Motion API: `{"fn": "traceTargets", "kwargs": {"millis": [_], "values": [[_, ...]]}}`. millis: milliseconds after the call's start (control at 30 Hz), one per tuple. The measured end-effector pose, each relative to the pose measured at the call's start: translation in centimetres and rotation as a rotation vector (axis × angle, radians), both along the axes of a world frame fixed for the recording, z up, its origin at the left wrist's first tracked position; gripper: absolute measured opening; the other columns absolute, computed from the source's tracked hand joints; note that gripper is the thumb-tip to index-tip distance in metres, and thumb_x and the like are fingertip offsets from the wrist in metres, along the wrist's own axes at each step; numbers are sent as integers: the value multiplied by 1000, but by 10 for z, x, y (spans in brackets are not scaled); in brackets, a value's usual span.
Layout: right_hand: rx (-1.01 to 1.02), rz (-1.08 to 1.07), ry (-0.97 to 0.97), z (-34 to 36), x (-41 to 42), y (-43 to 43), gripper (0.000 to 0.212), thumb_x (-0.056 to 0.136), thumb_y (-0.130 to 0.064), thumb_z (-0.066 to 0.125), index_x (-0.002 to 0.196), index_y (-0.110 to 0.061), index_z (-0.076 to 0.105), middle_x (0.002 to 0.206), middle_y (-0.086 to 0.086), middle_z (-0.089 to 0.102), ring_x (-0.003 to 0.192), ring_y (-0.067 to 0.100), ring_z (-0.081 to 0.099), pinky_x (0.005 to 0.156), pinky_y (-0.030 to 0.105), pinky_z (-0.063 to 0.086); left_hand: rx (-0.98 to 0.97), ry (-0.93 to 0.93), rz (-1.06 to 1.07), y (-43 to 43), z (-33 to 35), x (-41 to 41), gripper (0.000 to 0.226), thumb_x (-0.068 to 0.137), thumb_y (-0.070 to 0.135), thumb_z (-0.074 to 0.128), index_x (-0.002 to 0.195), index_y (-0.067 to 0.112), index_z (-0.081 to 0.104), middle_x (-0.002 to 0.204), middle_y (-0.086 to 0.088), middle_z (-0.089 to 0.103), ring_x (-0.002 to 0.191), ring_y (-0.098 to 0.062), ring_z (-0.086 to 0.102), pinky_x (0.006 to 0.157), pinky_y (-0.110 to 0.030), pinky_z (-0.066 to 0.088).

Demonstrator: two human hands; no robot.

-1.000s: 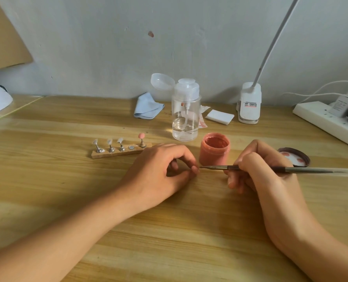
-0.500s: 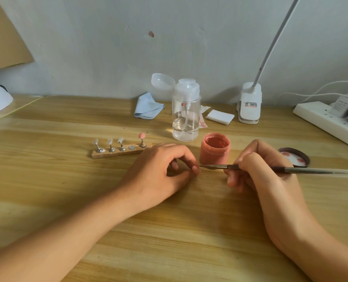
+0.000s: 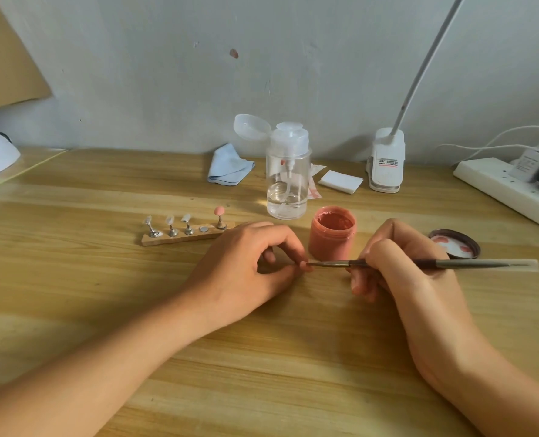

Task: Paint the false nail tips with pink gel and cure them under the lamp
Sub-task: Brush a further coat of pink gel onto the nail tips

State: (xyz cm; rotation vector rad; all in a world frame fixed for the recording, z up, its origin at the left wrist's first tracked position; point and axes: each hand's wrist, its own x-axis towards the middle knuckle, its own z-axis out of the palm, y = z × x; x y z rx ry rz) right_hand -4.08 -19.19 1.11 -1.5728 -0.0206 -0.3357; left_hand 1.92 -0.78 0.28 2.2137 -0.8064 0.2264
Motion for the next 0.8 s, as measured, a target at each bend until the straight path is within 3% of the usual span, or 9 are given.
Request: {"fn": "traceTargets", "kwargs": {"millis": [200, 300, 400, 500, 667, 800], "values": [[63, -48, -8, -1, 1, -3, 14, 72, -19, 50, 60, -13, 51, 50, 3, 54, 60, 19, 49, 81, 49, 48, 10, 22, 21, 1, -1, 0, 29, 82, 19, 79, 80, 44, 65, 85, 29, 64, 78, -11, 55, 69, -13, 41], [46, -33, -14, -1, 2, -2, 12, 72, -20, 53, 62, -14, 54, 53, 4, 58, 60, 17, 51, 69, 36, 48, -27, 81, 17, 1, -2, 1, 23, 82, 19, 77, 80, 40, 68, 83, 25, 66, 70, -9, 53, 64, -19, 43], [42, -16, -30, -1, 2, -2, 10, 72, -20, 54, 68, -10, 53, 57, 7, 62, 60, 16, 53, 57, 21, 45, -82, 164, 31, 2, -4, 4, 15, 83, 22, 77, 82, 36, 72, 79, 11, 70, 65, -14, 52, 73, -36, 46], [-14, 0, -30, 0, 1, -2, 10, 69, -18, 55, 69, -8, 53, 58, 8, 63, 59, 13, 55, 56, 20, 44, -104, 216, 45, 2, -4, 6, 11, 84, 24, 77, 85, 35, 74, 83, -2, 73, 62, -11, 47, 79, -43, 48], [-86, 16, -23, 1, 0, -1, 12, 67, -18, 55, 69, -7, 52, 59, 9, 63, 60, 18, 55, 58, 29, 41, -116, 230, 59, 2, -4, 6, 13, 84, 22, 77, 85, 35, 75, 85, -1, 74, 60, -4, 44, 79, -44, 49], [-112, 16, -14, 2, 0, 1, 11, 65, -18, 55, 68, -7, 52, 58, 10, 63, 59, 15, 55, 55, 22, 42, -120, 237, 60, 2, -5, 7, 10, 83, 24, 77, 86, 34, 76, 80, -5, 72, 59, -5, 43, 67, -38, 45]]}}
